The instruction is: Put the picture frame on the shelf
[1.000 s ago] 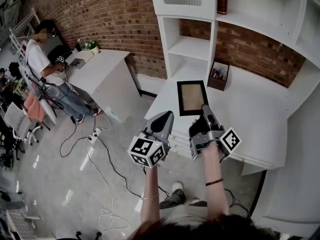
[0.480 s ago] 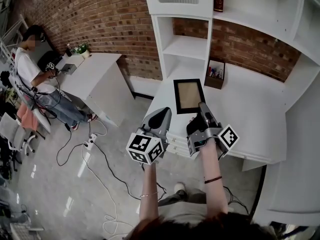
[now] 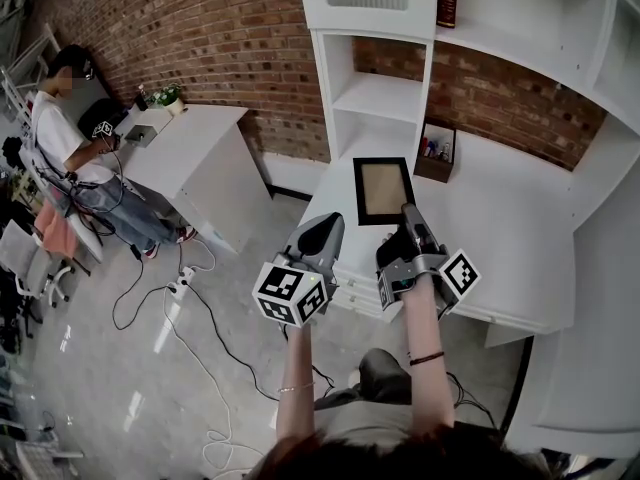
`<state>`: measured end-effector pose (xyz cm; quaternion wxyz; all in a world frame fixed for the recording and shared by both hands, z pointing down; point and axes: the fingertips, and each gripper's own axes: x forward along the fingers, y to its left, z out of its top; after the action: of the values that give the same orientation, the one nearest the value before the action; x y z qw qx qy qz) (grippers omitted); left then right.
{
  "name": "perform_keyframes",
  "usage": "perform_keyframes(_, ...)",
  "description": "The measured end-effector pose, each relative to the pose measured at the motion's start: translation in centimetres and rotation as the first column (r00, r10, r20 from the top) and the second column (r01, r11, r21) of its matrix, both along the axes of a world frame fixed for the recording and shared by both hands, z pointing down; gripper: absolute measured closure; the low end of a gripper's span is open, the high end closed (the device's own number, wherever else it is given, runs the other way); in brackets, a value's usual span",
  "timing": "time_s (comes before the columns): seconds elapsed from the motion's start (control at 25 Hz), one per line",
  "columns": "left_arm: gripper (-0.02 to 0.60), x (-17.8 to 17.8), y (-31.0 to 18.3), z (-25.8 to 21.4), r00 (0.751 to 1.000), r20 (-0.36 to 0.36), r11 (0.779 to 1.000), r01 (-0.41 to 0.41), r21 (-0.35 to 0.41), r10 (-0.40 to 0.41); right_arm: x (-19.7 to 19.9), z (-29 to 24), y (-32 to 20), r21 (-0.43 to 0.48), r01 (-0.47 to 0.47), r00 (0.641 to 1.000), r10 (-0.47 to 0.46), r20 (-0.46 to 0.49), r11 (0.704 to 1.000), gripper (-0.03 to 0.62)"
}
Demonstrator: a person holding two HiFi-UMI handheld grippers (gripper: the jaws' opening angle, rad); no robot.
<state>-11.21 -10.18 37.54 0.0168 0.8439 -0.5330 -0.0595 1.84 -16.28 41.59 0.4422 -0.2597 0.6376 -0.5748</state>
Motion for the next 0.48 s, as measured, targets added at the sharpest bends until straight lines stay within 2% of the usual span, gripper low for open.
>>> perform_keyframes(0.48, 0.571, 0.0, -3.2, 0.5, 1.000, -0.002, 1.000, -0.008, -0.016, 0.008, -0.2, 0.2, -3.3, -0.004, -0.006, 1.000, 0.006, 0.001, 1.000, 0.521)
